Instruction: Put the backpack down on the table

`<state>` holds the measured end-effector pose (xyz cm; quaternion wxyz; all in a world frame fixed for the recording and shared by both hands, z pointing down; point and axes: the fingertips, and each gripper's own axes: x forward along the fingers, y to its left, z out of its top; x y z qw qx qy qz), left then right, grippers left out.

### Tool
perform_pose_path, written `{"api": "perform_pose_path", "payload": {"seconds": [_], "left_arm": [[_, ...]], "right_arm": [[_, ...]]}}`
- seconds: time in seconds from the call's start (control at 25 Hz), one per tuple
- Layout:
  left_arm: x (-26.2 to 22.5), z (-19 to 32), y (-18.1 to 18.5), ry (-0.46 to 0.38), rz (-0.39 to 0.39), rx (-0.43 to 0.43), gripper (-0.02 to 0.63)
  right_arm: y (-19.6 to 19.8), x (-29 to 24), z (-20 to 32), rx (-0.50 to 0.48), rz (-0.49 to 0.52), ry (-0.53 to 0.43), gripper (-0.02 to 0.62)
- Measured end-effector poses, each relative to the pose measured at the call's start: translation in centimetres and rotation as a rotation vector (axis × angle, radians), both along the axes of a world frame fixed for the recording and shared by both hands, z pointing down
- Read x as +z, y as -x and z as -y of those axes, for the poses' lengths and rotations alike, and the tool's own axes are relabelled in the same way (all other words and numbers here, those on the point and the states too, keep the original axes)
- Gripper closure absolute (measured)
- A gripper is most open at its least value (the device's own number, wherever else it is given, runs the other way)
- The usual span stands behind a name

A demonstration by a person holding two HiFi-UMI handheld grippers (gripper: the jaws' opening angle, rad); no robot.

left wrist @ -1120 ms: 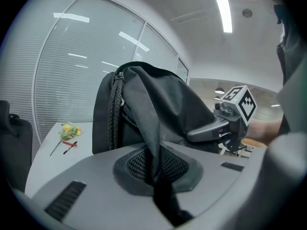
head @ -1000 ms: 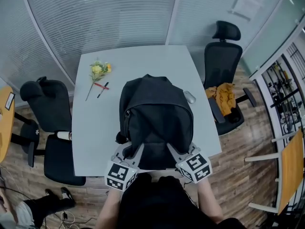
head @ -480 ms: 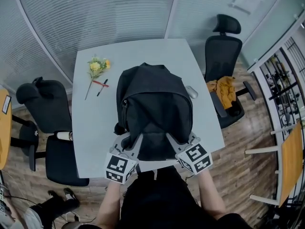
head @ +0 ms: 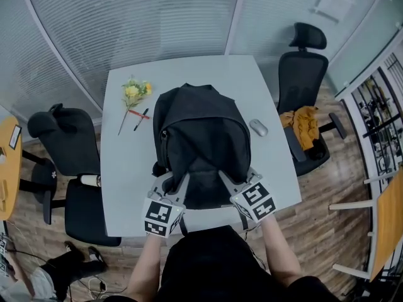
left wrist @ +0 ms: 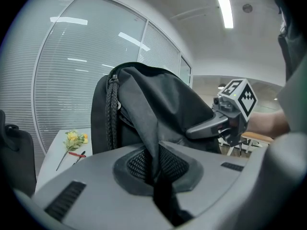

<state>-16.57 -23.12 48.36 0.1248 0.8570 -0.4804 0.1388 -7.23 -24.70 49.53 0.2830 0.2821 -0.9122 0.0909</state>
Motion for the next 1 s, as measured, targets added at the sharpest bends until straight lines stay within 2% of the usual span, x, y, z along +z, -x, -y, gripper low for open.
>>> {"api": "perform_pose_path", "payload": {"seconds": [0.32, 0.56, 0.72, 1.0], "left_arm": [[0.6, 4.3, 0.2, -0.001, 0.035, -0.034, 0.586], [1.1, 6.9, 0.3, -0.006, 0.031, -0.063, 0.586], [0.7, 8.6, 0.1, -0.020, 0.062, -0.066, 0.586], [1.2, 10.1, 0.1, -0.013, 0.046, -0.077, 0.583]], "right_arm": [[0.1, 0.8, 4.0, -0.011, 0.007, -0.032, 0.572], [0.2, 1.4, 6.8, -0.014, 0.008, -0.049, 0.572], [0.0, 1.1, 8.2, -0.025, -0.002, -0.066, 0.572], [-0.1, 1.3, 9.8, -0.015, 0.010, -0.067, 0.571]]}}
